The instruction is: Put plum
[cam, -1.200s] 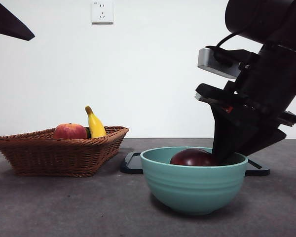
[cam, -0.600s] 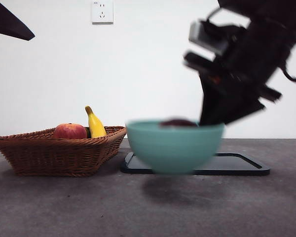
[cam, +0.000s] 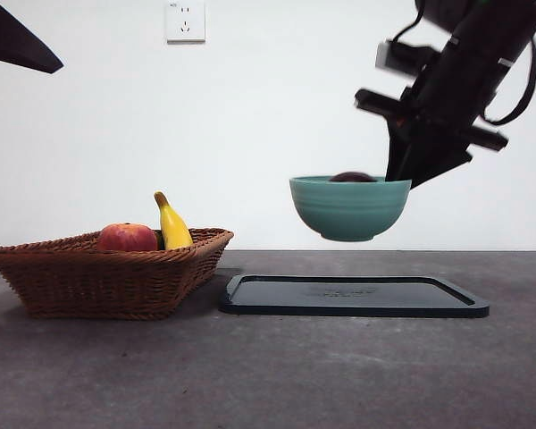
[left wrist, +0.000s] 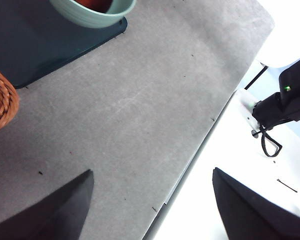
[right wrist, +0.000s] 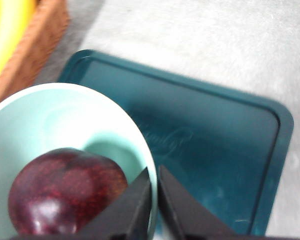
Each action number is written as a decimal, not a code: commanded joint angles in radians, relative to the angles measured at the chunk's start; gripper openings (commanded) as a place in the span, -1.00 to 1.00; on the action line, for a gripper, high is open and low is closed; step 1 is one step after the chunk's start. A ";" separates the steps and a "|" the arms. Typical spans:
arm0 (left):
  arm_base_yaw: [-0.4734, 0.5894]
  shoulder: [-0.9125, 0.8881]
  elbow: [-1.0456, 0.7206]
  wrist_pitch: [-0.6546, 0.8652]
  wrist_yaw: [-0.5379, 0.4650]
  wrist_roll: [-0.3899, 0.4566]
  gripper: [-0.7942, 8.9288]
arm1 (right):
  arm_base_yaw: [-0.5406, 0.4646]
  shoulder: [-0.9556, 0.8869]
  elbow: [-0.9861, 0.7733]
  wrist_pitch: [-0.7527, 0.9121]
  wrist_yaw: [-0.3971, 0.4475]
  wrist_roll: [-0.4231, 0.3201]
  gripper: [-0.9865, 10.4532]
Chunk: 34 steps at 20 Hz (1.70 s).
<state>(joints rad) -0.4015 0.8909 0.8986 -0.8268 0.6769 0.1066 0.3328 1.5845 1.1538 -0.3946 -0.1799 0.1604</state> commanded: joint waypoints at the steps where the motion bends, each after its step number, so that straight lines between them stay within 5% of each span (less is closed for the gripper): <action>1: -0.005 0.007 0.008 0.011 0.005 0.012 -0.07 | -0.006 0.085 0.056 0.010 -0.006 -0.021 -0.81; 13: -0.005 0.007 0.008 0.011 0.005 0.012 -0.07 | -0.017 0.273 0.084 0.106 -0.006 -0.023 -0.80; 16: -0.005 0.007 0.008 0.011 0.005 0.013 -0.07 | -0.017 0.272 0.084 0.103 -0.006 -0.009 -0.49; 19: -0.005 0.007 0.008 0.011 0.005 0.013 -0.07 | -0.017 0.247 0.084 0.091 -0.005 -0.002 -0.45; 25: -0.005 0.007 0.008 0.011 0.005 0.013 -0.07 | -0.016 0.002 0.084 0.000 -0.007 -0.012 -0.45; 34: -0.005 0.007 0.008 0.011 0.005 0.012 -0.07 | 0.015 -0.439 0.048 -0.350 -0.055 -0.058 -0.45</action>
<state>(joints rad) -0.4015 0.8909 0.8986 -0.8268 0.6769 0.1066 0.3428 1.1370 1.1969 -0.7448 -0.2340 0.1150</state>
